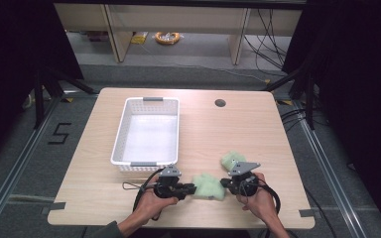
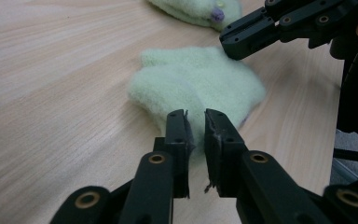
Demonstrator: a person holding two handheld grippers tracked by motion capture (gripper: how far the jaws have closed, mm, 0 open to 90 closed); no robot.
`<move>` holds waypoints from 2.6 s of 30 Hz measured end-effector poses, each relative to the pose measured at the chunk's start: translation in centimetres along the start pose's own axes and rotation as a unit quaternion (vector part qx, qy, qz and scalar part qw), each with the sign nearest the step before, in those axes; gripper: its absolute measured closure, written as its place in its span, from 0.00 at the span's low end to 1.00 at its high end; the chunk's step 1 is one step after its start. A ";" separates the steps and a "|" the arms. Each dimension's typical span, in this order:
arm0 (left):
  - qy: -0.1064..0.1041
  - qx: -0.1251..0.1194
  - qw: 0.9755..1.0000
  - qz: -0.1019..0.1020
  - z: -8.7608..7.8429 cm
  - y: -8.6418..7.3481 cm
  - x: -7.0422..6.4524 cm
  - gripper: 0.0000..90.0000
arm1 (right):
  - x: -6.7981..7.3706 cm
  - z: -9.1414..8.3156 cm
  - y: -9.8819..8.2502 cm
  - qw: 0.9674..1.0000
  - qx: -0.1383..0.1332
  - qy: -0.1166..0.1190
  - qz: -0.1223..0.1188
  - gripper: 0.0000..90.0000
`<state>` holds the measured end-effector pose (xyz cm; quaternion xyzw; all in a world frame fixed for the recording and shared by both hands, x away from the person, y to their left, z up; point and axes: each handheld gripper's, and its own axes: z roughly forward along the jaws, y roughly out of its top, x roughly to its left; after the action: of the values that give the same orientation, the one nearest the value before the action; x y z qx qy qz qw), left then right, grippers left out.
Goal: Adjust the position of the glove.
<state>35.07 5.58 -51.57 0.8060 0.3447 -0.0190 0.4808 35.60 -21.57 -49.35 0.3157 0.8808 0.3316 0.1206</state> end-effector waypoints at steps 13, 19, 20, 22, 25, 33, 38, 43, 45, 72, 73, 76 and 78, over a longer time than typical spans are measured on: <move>0.035 -0.007 0.999 0.017 -2.6 0.6 -1.0 0.42 | -4.4 -5.4 -1.1 0.990 -0.075 -0.082 0.083 0.69; 0.037 -0.005 0.999 0.008 -3.6 0.1 -0.9 0.37 | -5.6 -5.2 -1.8 0.990 -0.053 -0.101 0.089 0.67; 0.037 -0.005 0.999 0.008 -3.6 0.1 -0.9 0.37 | -5.7 -5.0 -1.8 0.990 -0.053 -0.100 0.090 0.67; 0.038 0.002 0.999 0.010 -4.2 -0.3 -0.6 0.36 | -5.8 -4.7 -1.7 0.990 -0.046 -0.097 0.094 0.66; 0.038 -0.001 0.999 0.007 -4.7 -0.5 -0.4 0.35 | -6.0 -4.1 -1.2 0.989 -0.043 -0.105 0.098 0.65; 0.050 -0.005 0.999 -0.007 -6.1 -1.1 0.4 0.34 | -6.3 -2.6 -0.2 0.986 -0.011 -0.106 0.131 0.62; 0.056 -0.003 0.998 -0.014 -7.1 -1.7 0.8 0.33 | -6.7 -1.8 0.1 0.986 -0.003 -0.099 0.136 0.61; 0.061 -0.006 0.998 -0.024 -7.6 -2.4 1.2 0.31 | -7.0 -0.7 0.1 0.987 0.007 -0.093 0.133 0.59; 0.060 0.000 0.998 -0.024 -7.7 -2.6 1.2 0.31 | -7.1 -0.4 -0.1 0.988 0.015 -0.092 0.125 0.59; 0.083 0.003 0.996 0.008 -7.5 -3.9 0.7 0.28 | -6.9 0.2 -0.3 0.988 0.010 -0.089 0.127 0.66; 0.084 0.002 0.996 0.008 -7.5 -3.9 0.7 0.28 | -6.9 0.1 -0.3 0.988 0.010 -0.088 0.127 0.67; 0.088 0.009 0.996 0.017 -7.6 -4.0 0.8 0.28 | -7.0 0.2 -0.4 0.989 0.006 -0.086 0.119 0.70; 0.088 0.002 0.996 0.006 -7.5 -4.0 0.7 0.28 | -7.0 0.2 -0.4 0.990 0.004 -0.085 0.114 0.73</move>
<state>31.09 13.07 -50.87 0.8075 0.3806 0.0543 0.4473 40.94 -26.15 -49.74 0.4412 0.8272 0.3118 0.1549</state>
